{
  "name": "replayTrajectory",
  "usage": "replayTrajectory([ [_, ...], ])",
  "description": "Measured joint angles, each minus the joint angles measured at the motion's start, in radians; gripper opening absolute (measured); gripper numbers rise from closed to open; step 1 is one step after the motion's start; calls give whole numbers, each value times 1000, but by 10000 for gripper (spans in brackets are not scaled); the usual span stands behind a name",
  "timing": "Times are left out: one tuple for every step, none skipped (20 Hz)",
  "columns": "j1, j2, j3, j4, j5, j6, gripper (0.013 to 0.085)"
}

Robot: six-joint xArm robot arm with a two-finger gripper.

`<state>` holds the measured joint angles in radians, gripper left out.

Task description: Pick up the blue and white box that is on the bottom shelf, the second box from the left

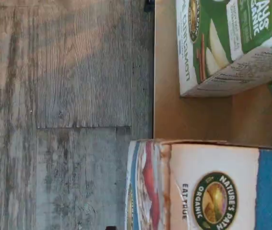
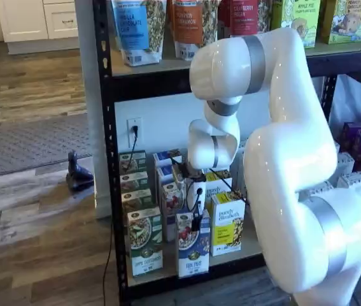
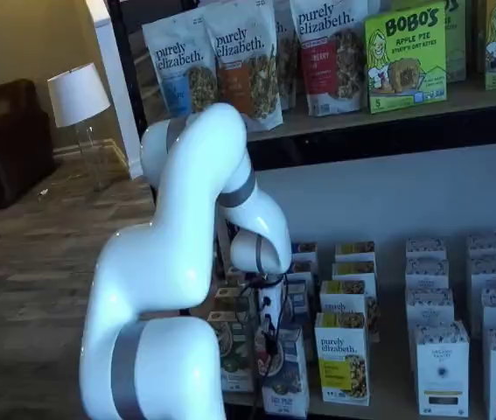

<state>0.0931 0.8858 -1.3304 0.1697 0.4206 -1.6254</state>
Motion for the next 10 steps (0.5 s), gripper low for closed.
replayTrajectory([
  [1,4,-3,-6,2,6,850],
  [1,6,-6,-10,4,11,850],
  [2,10,-11,-20,9,21,850],
  [4,15,-17,-29,14,30,850],
  [5,21,-23,-38,17,40,850],
  [7,28,-29,-48,19,51,850],
  [8,32,-33,-59,22,62,850],
  [9,35,-36,-66,24,69,850],
  [10,40,-39,-72,25,75,850],
  [11,45,-42,-77,25,81,850],
])
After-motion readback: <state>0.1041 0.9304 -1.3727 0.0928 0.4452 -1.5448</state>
